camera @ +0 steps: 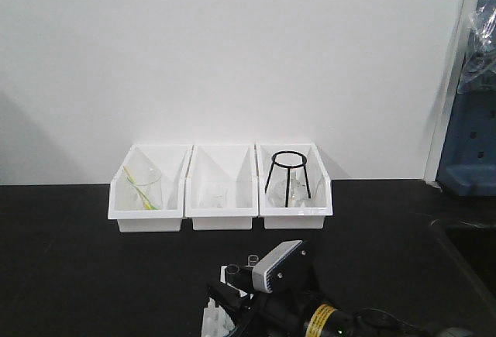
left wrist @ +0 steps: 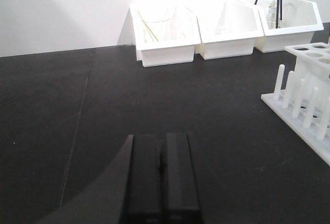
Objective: Flip and reinsert test tube from rack
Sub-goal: 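Open the right gripper and lift it away from the tube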
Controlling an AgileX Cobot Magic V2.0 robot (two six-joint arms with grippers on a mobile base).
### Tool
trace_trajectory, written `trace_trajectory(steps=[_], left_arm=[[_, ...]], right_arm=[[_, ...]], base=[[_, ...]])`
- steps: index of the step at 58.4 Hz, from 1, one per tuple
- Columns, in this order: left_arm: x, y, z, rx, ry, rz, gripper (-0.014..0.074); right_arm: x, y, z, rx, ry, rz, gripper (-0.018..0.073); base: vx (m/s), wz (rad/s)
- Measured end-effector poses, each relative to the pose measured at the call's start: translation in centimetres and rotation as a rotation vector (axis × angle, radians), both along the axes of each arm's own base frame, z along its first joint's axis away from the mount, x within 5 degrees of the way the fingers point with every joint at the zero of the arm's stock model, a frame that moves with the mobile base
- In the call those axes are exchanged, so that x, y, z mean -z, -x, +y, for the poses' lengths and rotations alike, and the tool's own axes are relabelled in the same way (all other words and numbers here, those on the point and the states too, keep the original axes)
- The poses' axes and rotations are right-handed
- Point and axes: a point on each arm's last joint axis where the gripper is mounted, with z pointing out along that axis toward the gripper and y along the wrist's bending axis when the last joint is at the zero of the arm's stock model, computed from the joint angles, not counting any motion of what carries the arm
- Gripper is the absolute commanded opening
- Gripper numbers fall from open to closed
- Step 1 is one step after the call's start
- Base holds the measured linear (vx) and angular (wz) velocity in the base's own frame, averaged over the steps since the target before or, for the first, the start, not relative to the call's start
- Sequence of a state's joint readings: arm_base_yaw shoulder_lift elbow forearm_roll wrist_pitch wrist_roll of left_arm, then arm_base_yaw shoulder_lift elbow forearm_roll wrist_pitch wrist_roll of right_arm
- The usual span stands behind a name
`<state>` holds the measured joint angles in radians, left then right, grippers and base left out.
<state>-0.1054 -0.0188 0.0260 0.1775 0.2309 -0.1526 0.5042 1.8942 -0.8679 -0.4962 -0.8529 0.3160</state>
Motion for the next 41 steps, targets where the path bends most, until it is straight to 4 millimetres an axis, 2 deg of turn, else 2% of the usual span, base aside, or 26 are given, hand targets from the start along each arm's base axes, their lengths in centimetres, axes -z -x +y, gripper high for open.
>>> trace_trajectory(steps=[13, 21, 27, 31, 36, 41], left_arm=[[0.0, 0.0, 0.0, 0.0, 0.0, 0.0, -0.0006], [0.0, 0.0, 0.0, 0.0, 0.0, 0.0, -0.0006], [0.0, 0.0, 0.0, 0.0, 0.0, 0.0, -0.0006], [0.0, 0.0, 0.0, 0.0, 0.0, 0.0, -0.0006], [0.0, 0.0, 0.0, 0.0, 0.0, 0.0, -0.0006], [0.0, 0.0, 0.0, 0.0, 0.0, 0.0, -0.0006]], right_arm=[[0.0, 0.0, 0.0, 0.0, -0.001, -0.001, 0.0459], [-1.4, 0.2, -0.2, 0.007, -0.01, -0.02, 0.0555], [-4.3, 0.8, -0.6, 0.021, -0.041, -0.055, 0.0537], [-6.7, 1.5, -1.2, 0.045, -0.05, -0.067, 0.0489], [-9.3, 2.4, -2.2, 0.084, -0.041, -0.074, 0.0384], [-11.6, 3.6, -3.4, 0.141, 0.0, -0.069, 0.0209]], base=[[0.0, 0.0], [0.0, 0.0], [0.0, 0.0], [0.0, 0.0], [0.0, 0.0], [0.0, 0.0]])
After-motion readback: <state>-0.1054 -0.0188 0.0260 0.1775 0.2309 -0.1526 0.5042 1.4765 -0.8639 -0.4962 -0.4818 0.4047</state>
